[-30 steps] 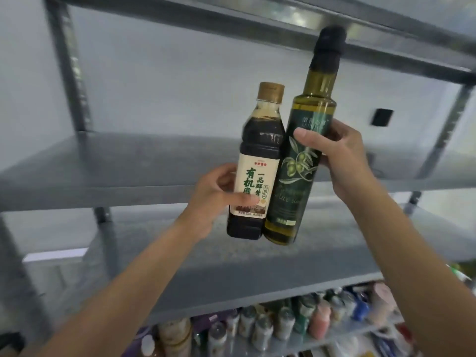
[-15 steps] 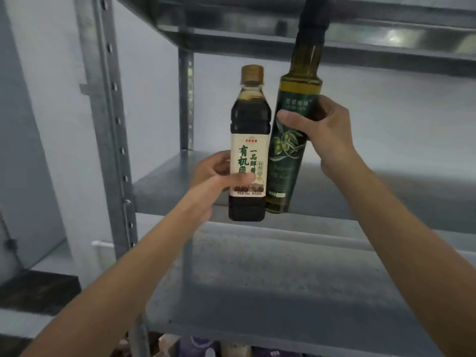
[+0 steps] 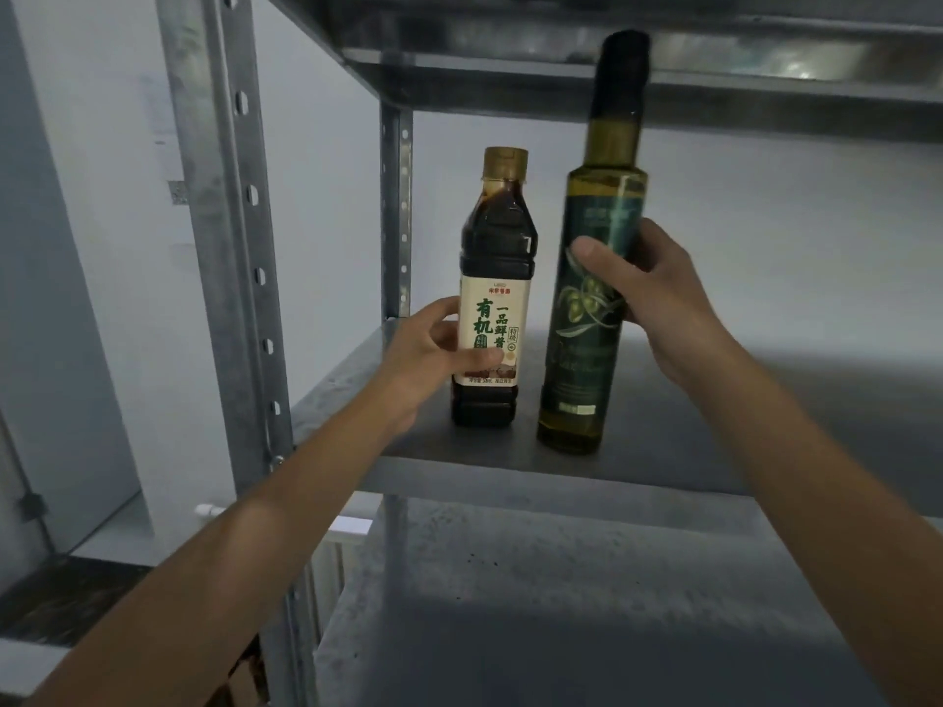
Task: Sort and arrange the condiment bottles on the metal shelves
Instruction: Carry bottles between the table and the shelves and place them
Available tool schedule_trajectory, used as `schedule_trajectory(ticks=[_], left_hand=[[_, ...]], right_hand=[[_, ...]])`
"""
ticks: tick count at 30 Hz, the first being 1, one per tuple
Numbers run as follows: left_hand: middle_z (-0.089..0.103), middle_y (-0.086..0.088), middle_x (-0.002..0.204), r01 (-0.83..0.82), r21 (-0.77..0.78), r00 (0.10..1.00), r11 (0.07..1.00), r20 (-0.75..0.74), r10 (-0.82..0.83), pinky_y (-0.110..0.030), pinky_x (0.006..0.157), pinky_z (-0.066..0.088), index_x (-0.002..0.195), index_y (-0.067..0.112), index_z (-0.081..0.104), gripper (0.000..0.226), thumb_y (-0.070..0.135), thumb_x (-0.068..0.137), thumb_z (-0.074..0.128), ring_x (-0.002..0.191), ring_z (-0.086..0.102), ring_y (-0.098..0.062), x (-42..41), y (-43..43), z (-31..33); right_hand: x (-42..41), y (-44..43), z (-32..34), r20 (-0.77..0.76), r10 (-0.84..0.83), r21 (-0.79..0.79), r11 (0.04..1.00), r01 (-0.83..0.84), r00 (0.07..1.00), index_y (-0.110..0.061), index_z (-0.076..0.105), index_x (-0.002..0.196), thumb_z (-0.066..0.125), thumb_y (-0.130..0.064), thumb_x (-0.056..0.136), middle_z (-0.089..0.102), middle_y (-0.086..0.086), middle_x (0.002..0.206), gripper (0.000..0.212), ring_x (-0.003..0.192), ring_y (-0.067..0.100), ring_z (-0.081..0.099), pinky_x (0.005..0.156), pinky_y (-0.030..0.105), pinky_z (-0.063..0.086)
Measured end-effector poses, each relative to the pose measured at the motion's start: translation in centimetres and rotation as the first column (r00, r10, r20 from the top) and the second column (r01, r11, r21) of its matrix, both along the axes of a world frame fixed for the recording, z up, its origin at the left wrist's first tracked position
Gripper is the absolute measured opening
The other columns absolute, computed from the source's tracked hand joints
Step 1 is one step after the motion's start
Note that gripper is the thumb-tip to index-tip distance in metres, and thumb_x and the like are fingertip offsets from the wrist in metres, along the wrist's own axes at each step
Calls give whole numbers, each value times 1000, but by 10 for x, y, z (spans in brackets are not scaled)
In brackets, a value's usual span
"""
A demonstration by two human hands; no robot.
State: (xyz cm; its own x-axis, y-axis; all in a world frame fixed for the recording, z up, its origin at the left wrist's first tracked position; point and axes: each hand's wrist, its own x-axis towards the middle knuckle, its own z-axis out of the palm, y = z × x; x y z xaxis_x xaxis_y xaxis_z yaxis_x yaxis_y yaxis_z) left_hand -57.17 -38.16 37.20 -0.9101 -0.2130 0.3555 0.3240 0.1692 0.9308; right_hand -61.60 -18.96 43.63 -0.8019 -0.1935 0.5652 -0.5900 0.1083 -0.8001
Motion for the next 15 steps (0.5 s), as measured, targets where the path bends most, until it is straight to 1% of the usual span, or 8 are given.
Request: schedule_trajectory(ticks=[1,3,5,6,8,9,12,15], left_hand=[[70,1,111,-3,-16,1000,1000,-2,3,-46,95,51,127,16,53,60,5,72,77,103,66,-16,-1,-1,-2],[69,1,114,-10,-39,1000,999,-4,9,-48,96,50,126,19,53,60,9,72,78,105,65,-17,-4,-1,-4],[67,2,116,-21,-56,1000,998,-4,21,-49,97,49,126,21,52,59,11,74,77,107,64,-17,-5,0,-4],[67,3,116,-25,-64,1000,998,-7,25,-49,97,49,126,22,51,59,11,74,77,107,63,-17,-4,0,-4],[66,5,116,-26,-73,1000,997,-13,25,-47,97,49,126,23,51,58,12,75,77,107,63,-15,-4,0,-5],[66,6,114,-25,-77,1000,997,-14,24,-46,97,49,125,24,51,58,12,74,77,107,63,-13,-4,0,-5],[65,8,116,-31,-92,999,995,-21,29,-46,97,50,126,23,51,58,14,75,76,108,62,-13,-3,1,-8],[63,4,123,-42,-123,999,991,-29,39,-47,98,49,132,22,49,61,19,77,75,113,60,-14,-1,3,-13]], right_hand=[[1,7,-1,-5,1,10,1000,-1,1000,-25,54,117,71,-37,78,63,-5,114,44,102,12,62,89,36,52],[3,19,-5,6,15,42,999,-15,1000,-25,49,125,74,-37,73,60,-5,121,59,107,14,60,88,37,53],[6,29,-12,64,48,133,990,-56,997,-27,45,128,77,-42,59,58,-4,123,78,108,15,60,84,36,54],[7,31,-19,101,63,207,975,-83,993,-28,44,127,78,-42,53,59,-5,121,83,106,14,60,80,33,55],[9,32,-35,169,84,327,935,-136,982,-31,45,125,78,-39,48,60,-7,119,84,103,11,62,78,28,55],[8,32,-42,189,81,341,929,-143,979,-32,46,125,78,-39,48,61,-6,120,84,103,11,62,80,30,54],[5,32,-52,193,41,305,947,-100,980,-31,46,126,80,-35,56,59,-4,124,79,103,12,61,87,37,53],[7,32,-56,177,50,280,955,-99,983,-29,44,127,78,-22,70,57,-4,123,67,99,9,62,80,29,54]])
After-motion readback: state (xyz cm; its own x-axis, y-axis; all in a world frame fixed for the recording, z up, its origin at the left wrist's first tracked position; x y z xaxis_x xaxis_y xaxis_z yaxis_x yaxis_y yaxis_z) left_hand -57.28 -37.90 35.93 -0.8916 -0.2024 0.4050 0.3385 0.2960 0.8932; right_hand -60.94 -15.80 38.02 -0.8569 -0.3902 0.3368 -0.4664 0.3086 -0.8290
